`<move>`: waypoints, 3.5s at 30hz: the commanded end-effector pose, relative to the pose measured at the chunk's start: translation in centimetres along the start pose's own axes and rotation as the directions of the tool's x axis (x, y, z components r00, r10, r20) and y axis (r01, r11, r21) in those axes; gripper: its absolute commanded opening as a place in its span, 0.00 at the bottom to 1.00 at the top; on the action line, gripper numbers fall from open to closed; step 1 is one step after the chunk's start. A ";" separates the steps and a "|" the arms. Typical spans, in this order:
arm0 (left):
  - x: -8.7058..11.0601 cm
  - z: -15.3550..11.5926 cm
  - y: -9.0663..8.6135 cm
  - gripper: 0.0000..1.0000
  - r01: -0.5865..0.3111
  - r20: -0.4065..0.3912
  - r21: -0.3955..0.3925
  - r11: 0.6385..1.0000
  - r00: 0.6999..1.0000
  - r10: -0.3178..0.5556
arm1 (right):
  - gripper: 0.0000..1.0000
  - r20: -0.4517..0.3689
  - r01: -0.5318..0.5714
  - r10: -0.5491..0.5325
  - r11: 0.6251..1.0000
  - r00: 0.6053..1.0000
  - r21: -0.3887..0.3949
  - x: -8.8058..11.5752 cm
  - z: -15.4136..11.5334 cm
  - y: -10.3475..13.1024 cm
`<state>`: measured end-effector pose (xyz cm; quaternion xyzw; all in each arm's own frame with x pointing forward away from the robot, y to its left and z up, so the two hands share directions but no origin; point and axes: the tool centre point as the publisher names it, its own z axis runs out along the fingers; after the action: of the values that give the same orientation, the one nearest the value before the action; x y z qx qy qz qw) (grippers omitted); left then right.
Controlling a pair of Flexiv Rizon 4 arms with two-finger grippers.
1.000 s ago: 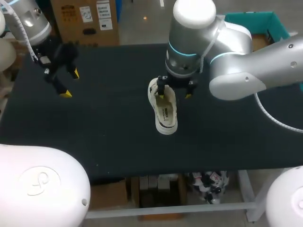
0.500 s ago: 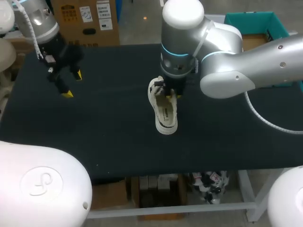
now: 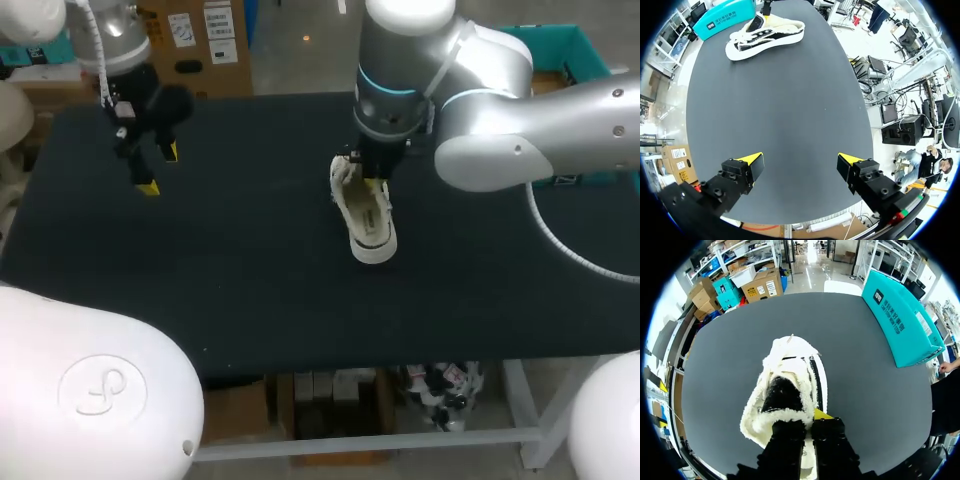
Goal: Open the shoe tongue, take the insole out of the shoe, put the insole back into the shoe, and pack the shoe into the shoebox
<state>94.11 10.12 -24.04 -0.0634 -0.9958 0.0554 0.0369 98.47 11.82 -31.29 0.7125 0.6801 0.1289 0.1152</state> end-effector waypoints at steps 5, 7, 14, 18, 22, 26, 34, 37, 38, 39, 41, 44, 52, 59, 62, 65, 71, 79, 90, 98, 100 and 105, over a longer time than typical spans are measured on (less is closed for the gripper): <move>-0.4 -0.1 0.0 1.00 0.000 -0.021 -0.002 1.000 1.000 0.000 | 0.00 0.006 -0.045 0.045 0.999 0.999 -0.029 -1.4 -3.3 3.1; -0.4 -0.1 0.0 1.00 0.000 -0.021 -0.002 1.000 1.000 0.000 | 0.00 -0.003 -0.034 0.034 0.998 0.999 -0.047 -2.1 -4.4 4.2; -0.4 -0.1 0.0 1.00 0.000 -0.021 -0.002 1.000 1.000 0.000 | 0.00 -0.039 0.028 -0.032 0.996 0.999 -0.082 -5.4 -7.9 8.6; -0.4 -0.1 0.0 1.00 0.000 -0.021 -0.002 1.000 1.000 0.000 | 0.00 -0.041 0.090 -0.093 0.994 0.995 -0.065 -7.3 -9.3 10.9; -0.4 -0.1 0.0 1.00 0.000 -0.021 -0.002 1.000 1.000 0.000 | 0.00 -0.054 0.107 -0.109 0.994 0.993 -0.034 -7.8 -9.6 11.5; -0.4 -0.1 0.0 1.00 0.000 -0.021 -0.002 1.000 1.000 0.000 | 0.00 -0.054 0.107 -0.109 0.994 0.993 -0.034 -7.8 -9.6 11.5; -0.4 -0.1 0.0 1.00 0.000 -0.021 -0.002 1.000 1.000 0.000 | 0.00 -0.054 0.107 -0.109 0.994 0.993 -0.034 -7.8 -9.6 11.5; -0.4 -0.1 0.0 1.00 0.000 -0.021 -0.002 1.000 1.000 0.000 | 0.00 -0.046 0.093 -0.094 0.995 0.994 -0.038 -8.9 -9.5 12.8; -0.4 -0.1 0.0 1.00 0.000 -0.021 -0.002 1.000 1.000 0.000 | 0.00 -0.053 0.088 -0.090 0.995 0.995 -0.041 -9.4 -9.6 13.4; -0.4 -0.1 0.0 1.00 0.000 -0.021 -0.002 1.000 1.000 0.000 | 0.00 -0.017 0.070 -0.071 0.996 0.997 -0.055 -10.0 -9.6 14.0; -0.4 -0.1 0.0 1.00 0.000 -0.021 -0.002 1.000 1.000 0.000 | 0.00 -0.040 0.067 -0.069 0.996 0.997 -0.051 -10.9 -9.6 15.2; -0.4 -0.1 0.0 1.00 0.000 -0.021 -0.002 1.000 1.000 0.000 | 0.00 -0.017 0.045 -0.046 0.997 0.999 -0.067 -12.3 -9.5 17.0; -0.4 -0.1 0.0 1.00 0.000 -0.021 -0.002 1.000 1.000 0.000 | 0.00 -0.015 0.007 -0.008 0.997 1.000 -0.078 -15.4 -9.2 21.7; -0.4 -0.1 0.0 1.00 0.000 -0.021 -0.002 1.000 1.000 0.000 | 0.00 -0.014 0.020 -0.021 0.997 1.000 -0.080 -19.8 -8.7 25.5; -0.4 -0.1 0.0 1.00 0.000 -0.021 -0.002 1.000 1.000 0.000 | 0.00 -0.026 0.022 -0.024 0.996 0.999 -0.086 -21.7 -8.6 26.4; -0.4 -0.1 0.0 1.00 0.000 -0.021 -0.002 1.000 1.000 0.000 | 0.00 -0.054 0.030 -0.035 0.996 0.998 -0.088 -24.1 -8.2 27.3; -0.4 -0.1 0.0 1.00 0.000 -0.021 -0.002 1.000 1.000 0.000 | 0.00 -0.057 -0.001 -0.003 0.997 0.998 -0.078 -28.1 -6.7 28.2; -0.4 -0.1 0.0 1.00 0.000 -0.021 -0.002 1.000 1.000 0.000 | 0.00 -0.073 0.008 -0.011 0.999 0.997 -0.050 -31.5 -4.3 29.0; -0.4 -0.1 0.0 1.00 0.000 -0.021 -0.002 1.000 1.000 0.000 | 0.00 -0.092 0.019 -0.020 1.000 0.996 -0.016 -34.3 -0.2 28.8; -0.4 -0.1 0.0 1.00 0.000 -0.021 -0.002 1.000 1.000 0.000 | 0.00 -0.127 0.017 -0.016 1.000 0.992 0.003 -34.8 2.7 27.9; -0.4 -0.1 0.0 1.00 0.000 -0.021 -0.002 1.000 1.000 0.000 | 0.00 -0.127 0.011 -0.009 1.000 0.992 0.013 -34.9 3.5 27.5; -0.4 -0.1 0.0 1.00 0.000 -0.021 -0.002 1.000 1.000 0.000 | 0.00 -0.103 0.019 -0.015 0.999 0.995 0.040 -34.8 4.5 26.5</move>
<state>94.42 10.06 -24.03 -0.0640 -0.9954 0.0545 0.0460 123.20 -24.46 -27.15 0.6994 0.6941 0.1579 0.0642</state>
